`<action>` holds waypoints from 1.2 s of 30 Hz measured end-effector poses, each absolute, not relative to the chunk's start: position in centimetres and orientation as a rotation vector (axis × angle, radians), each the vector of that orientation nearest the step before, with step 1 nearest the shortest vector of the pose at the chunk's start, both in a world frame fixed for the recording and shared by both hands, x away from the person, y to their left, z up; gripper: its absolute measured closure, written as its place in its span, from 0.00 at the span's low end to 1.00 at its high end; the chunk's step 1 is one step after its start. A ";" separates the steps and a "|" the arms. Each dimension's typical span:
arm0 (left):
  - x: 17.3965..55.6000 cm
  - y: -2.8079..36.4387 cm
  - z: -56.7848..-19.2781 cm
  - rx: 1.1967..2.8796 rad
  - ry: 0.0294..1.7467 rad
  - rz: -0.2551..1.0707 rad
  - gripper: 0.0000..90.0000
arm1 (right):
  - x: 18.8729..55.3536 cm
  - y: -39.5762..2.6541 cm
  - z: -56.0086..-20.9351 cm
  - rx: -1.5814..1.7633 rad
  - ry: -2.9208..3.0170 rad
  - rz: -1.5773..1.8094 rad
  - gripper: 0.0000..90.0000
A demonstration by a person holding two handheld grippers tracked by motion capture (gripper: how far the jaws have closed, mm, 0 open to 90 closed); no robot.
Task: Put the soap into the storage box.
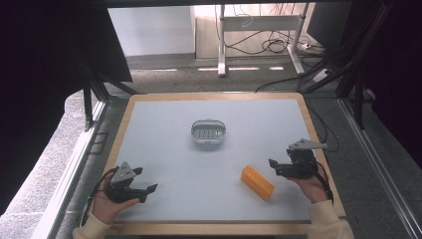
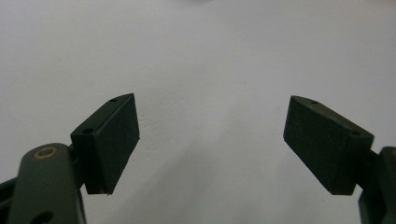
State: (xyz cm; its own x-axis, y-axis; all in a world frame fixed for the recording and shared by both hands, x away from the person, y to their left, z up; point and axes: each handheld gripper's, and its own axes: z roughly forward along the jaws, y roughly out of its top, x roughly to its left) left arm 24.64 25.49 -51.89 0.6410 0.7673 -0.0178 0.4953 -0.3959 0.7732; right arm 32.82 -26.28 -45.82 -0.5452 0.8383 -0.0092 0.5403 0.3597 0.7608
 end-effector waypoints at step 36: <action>24.8 25.2 -52.3 2.103 0.978 0.438 0.21 | 31.1 -23.5 -43.5 1.064 2.360 1.030 0.26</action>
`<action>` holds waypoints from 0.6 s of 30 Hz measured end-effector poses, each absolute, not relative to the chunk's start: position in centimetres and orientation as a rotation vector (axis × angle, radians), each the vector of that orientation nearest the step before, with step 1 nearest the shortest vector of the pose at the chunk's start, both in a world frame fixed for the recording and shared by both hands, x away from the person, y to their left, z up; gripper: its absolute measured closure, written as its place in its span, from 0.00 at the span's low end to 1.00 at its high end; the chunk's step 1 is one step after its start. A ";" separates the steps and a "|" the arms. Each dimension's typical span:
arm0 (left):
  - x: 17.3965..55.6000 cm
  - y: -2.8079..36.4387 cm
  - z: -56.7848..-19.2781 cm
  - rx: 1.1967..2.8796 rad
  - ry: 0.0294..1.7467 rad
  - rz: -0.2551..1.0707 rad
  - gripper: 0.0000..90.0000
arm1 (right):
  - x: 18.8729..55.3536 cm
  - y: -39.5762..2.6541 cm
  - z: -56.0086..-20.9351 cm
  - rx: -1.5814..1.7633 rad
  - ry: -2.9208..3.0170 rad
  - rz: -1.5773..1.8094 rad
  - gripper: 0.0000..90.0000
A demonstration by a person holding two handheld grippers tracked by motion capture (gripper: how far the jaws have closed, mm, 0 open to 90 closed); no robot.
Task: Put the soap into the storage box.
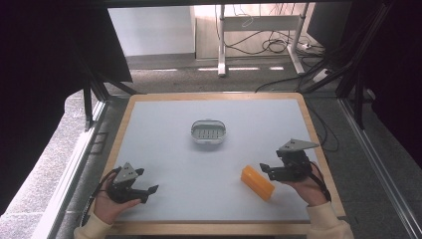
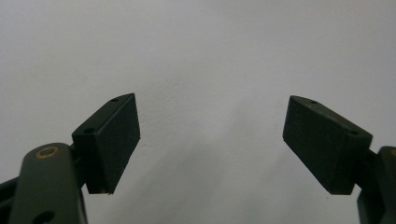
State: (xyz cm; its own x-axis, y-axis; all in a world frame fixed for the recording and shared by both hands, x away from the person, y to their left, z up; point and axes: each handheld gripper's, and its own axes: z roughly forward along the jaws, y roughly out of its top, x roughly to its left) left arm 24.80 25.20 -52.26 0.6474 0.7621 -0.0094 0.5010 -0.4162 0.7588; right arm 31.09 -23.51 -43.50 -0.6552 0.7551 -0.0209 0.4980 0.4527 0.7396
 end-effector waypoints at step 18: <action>24.8 25.1 -52.3 2.107 0.976 0.436 0.21 | 30.5 -21.0 -44.3 0.977 2.477 0.924 0.26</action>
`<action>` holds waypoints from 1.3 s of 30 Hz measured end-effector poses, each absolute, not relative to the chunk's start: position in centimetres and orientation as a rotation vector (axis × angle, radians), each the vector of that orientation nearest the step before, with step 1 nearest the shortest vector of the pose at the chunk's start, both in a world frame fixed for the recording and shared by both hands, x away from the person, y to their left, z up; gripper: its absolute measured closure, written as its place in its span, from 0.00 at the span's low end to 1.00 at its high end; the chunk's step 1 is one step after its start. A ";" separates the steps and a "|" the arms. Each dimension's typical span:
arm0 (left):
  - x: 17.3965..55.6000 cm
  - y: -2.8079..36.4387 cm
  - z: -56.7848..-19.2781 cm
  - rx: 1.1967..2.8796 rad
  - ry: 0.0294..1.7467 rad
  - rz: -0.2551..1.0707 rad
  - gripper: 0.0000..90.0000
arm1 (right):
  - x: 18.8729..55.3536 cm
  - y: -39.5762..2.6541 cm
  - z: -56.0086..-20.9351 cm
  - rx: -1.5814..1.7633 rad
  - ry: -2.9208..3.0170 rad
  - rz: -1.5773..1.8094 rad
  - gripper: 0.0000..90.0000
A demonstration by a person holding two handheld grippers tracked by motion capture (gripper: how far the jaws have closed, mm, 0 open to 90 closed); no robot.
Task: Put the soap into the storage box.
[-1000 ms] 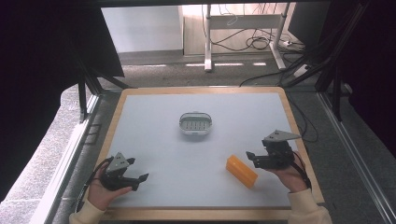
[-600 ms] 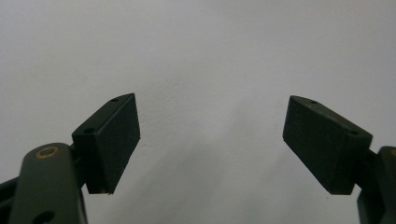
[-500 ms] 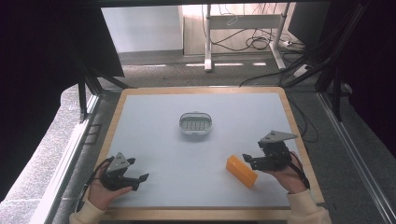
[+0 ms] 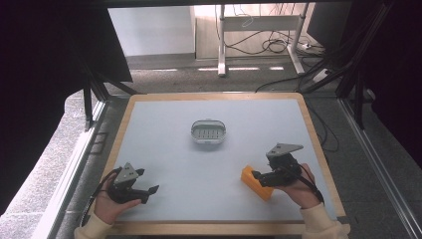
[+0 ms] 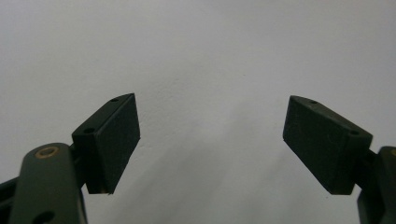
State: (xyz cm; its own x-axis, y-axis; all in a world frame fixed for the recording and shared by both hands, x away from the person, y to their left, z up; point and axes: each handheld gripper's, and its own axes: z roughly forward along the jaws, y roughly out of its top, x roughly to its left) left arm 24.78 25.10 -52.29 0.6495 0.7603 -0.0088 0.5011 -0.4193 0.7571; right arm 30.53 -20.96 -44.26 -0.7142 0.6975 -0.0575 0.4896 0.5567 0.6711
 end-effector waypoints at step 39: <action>24.8 24.9 -52.5 2.123 0.962 0.431 0.21 | 31.1 -18.4 -47.8 1.037 2.723 0.567 0.67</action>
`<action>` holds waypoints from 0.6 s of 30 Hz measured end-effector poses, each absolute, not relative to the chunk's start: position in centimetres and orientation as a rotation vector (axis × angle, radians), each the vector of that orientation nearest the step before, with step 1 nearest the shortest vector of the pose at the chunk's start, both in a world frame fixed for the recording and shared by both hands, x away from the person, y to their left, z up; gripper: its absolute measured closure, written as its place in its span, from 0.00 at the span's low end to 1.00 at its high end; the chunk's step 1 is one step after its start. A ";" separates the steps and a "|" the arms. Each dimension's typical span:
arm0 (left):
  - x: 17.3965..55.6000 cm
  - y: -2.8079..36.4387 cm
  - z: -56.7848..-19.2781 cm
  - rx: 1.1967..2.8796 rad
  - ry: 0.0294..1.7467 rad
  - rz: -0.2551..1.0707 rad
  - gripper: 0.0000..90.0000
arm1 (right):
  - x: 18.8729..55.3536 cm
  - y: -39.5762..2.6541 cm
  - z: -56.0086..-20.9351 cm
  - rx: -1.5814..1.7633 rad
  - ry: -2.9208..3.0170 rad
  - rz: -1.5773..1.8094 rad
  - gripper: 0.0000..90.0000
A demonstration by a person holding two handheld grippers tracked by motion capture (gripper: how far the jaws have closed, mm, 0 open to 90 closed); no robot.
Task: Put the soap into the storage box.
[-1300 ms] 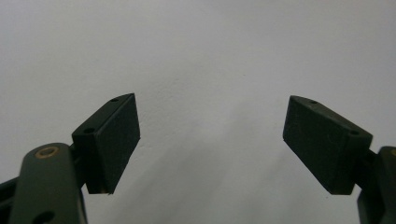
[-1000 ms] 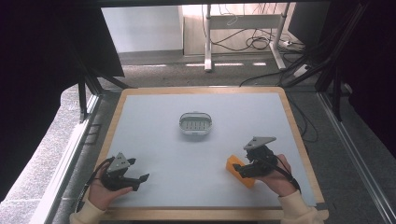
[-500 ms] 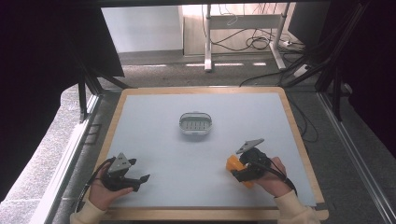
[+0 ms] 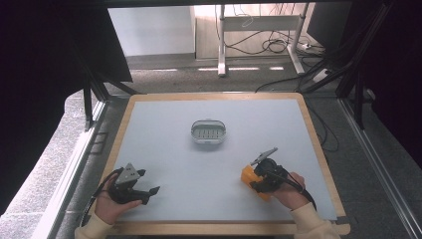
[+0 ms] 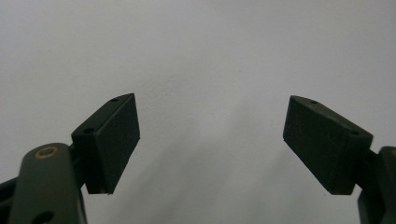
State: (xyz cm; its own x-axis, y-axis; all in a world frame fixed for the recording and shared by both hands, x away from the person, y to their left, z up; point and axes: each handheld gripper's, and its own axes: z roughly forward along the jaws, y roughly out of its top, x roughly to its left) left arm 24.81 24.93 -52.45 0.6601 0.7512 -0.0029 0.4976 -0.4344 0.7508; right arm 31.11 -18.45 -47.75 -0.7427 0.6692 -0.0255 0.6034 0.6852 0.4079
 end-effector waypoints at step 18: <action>24.9 25.2 -52.4 2.115 0.965 0.438 0.21 | 30.8 -18.6 -46.4 1.009 2.695 0.621 0.69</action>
State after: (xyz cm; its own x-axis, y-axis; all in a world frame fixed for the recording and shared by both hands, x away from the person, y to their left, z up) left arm 24.86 25.20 -52.41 0.6560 0.7547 -0.0024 0.4957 -0.4284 0.7555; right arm 30.78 -18.64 -46.38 -0.7479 0.6628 -0.0371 0.5798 0.6794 0.4497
